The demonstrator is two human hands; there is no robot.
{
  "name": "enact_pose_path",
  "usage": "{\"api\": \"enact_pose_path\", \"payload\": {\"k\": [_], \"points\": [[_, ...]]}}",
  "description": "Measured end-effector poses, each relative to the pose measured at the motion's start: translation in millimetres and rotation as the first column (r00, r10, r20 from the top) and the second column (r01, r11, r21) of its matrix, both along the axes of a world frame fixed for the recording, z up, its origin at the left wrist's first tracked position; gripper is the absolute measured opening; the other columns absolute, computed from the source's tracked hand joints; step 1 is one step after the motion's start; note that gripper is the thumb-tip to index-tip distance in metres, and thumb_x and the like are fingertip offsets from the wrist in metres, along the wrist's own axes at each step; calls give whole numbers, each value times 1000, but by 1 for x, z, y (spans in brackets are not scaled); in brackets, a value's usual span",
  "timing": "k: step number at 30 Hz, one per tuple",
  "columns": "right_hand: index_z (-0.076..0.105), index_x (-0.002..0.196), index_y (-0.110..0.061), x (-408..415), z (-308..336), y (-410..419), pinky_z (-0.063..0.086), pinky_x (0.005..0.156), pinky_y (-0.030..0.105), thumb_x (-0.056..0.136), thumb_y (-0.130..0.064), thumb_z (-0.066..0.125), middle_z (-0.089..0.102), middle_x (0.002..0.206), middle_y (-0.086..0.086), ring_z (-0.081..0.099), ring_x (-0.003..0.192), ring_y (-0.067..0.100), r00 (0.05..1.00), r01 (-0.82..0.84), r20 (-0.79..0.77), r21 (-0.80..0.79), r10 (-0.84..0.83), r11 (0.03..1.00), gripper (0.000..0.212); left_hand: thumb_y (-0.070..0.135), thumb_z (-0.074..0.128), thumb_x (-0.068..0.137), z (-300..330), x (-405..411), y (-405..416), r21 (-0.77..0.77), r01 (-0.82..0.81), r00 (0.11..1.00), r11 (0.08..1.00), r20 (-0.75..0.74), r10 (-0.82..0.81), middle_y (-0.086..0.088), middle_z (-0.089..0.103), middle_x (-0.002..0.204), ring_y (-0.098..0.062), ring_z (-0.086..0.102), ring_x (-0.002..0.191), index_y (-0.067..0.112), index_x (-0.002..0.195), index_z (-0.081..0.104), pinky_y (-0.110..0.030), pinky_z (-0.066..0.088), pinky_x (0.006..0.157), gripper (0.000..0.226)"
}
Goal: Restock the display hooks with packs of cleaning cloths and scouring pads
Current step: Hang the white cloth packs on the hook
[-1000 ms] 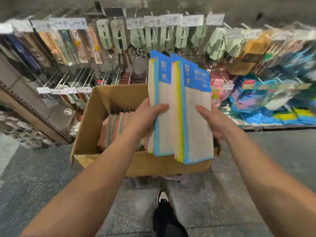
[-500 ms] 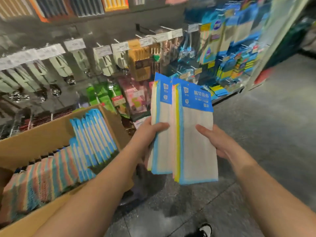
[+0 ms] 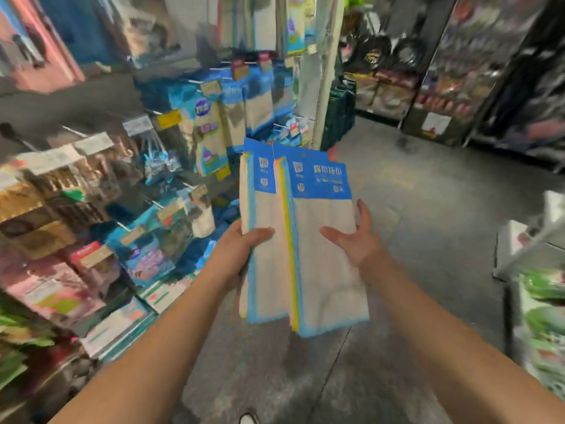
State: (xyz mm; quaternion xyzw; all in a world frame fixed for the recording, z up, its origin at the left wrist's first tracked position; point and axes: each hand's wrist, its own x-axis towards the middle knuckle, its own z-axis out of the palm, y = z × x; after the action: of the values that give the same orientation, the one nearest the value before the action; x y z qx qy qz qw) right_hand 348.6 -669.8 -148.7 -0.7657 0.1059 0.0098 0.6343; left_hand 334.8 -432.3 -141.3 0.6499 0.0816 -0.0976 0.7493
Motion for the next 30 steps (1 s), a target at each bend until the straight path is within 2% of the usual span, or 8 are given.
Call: {"api": "enact_pose_path", "payload": {"k": [3, 8, 13, 17, 20, 24, 26, 30], "points": [[8, 154, -46, 58, 12, -22, 50, 103, 46, 70, -38, 88, 63, 120, -17, 65, 113, 17, 997, 3, 82, 16, -4, 1000, 117, 6, 67, 91, 7, 69, -24, -25, 33, 999, 999, 39, -32, -7, 78, 92, -21, 74, 74, 14, 109, 68, -30, 57, 59, 20], [25, 143, -54, 183, 39, -47, 52, 95, 29, 80, -39, 81, 63, 117, -29, 64, 102, -3, 970, -38, 230, -196, 84, 980, 85, 9, 71, 89, 21, 212, -47, -71, 48, 997, 996, 71, -43, -6, 78, 95, -22, 75, 76, 13, 118, 64, -34, 58, 64, 30], [14, 150, -51, 321, 71, -59, 49, 101, 51, 72, -62, 77, 61, 133, -17, 63, 117, 17, 954, 24, 296, -252, 53, 967, 101, 5, 67, 92, 63, 352, -62, -38, 90, 984, 995, 156, -83, -3, 78, 85, -19, 74, 70, 15, 109, 67, -33, 58, 62, 20], [12, 149, -56, 409, 95, -66, 47, 105, 48, 78, -54, 75, 56, 139, -20, 59, 123, 15, 946, 28, 318, -261, 58, 965, 95, 11, 73, 89, 89, 440, -68, -15, 59, 983, 998, 177, -56, -6, 78, 91, -25, 75, 77, 17, 111, 63, -40, 61, 71, 24], [17, 151, -53, 472, 101, -72, 37, 112, 35, 86, -43, 73, 38, 148, -30, 44, 136, 11, 936, 15, 345, -233, 68, 972, 87, 14, 75, 88, 103, 498, -73, 6, 52, 981, 999, 188, -52, -14, 76, 104, -37, 74, 93, 15, 121, 63, -53, 60, 85, 36], [14, 153, -50, 556, 109, -79, 39, 112, 38, 88, -37, 73, 40, 150, -19, 43, 136, 14, 929, -7, 363, -178, 72, 984, 89, 13, 74, 87, 112, 574, -81, 35, -20, 975, 999, 220, 12, -13, 77, 98, -33, 74, 84, 17, 115, 65, -52, 61, 83, 29], [12, 151, -55, 600, 111, -86, 45, 106, 33, 89, -38, 72, 45, 145, -20, 48, 130, 13, 924, -46, 368, -162, 104, 986, 88, 14, 75, 86, 113, 613, -88, 42, -63, 971, 997, 234, 51, -8, 78, 90, -27, 73, 75, 19, 111, 66, -44, 61, 75, 27], [14, 134, -69, 695, 119, -100, 48, 68, 7, 89, -41, 70, 54, 114, -37, 58, 93, -12, 899, -116, 400, -170, 176, 979, 77, 11, 74, 85, 120, 692, -104, 52, -170, 949, 984, 279, 150, -8, 76, 85, -27, 71, 74, 18, 109, 67, -45, 59, 76, 25]]}}
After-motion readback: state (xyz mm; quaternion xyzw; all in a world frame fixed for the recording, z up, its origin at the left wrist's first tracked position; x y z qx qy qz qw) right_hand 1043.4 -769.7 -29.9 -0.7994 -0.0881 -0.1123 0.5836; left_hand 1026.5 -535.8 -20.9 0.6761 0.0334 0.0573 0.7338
